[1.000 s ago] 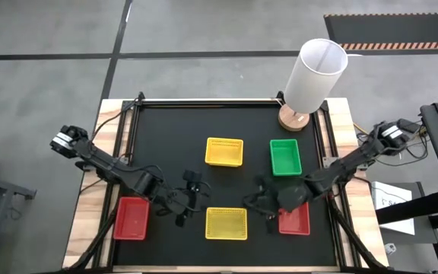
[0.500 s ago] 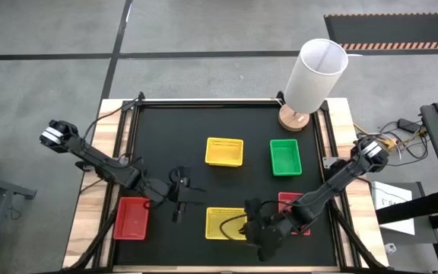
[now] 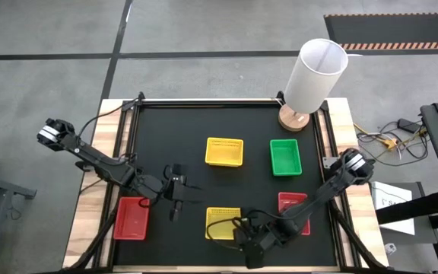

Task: Stack baskets by color
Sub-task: Stack the yellow bin on top of the top yellow bin

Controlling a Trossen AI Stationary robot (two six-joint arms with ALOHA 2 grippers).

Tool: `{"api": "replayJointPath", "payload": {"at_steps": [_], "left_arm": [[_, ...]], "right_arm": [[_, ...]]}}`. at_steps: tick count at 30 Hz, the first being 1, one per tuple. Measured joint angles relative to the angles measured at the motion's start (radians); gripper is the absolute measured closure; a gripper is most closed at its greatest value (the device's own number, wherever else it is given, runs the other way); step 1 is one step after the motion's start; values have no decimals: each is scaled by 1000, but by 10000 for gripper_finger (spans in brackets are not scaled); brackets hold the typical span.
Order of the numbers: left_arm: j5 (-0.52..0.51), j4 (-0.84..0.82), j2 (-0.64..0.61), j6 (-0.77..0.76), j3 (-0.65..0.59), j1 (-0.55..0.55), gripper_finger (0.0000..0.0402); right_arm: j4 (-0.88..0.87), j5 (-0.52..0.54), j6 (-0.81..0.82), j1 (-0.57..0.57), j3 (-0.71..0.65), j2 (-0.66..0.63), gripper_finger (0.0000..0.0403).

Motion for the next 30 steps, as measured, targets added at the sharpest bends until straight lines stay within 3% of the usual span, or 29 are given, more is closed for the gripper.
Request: {"api": "replayJointPath", "payload": {"at_steps": [7,13,24,30], "left_arm": [[0,2,3,23,0,0,237],[0,2,3,23,0,1,237],[0,2,10,22,-4,1,237],[0,2,10,22,-6,1,237]], "right_arm": [[10,0,21,-14,38,79,211],[93,-1,-39,-30,38,136,204],[151,11,-134,-61,35,219,244],[176,27,-190,-64,36,229,310]]}}
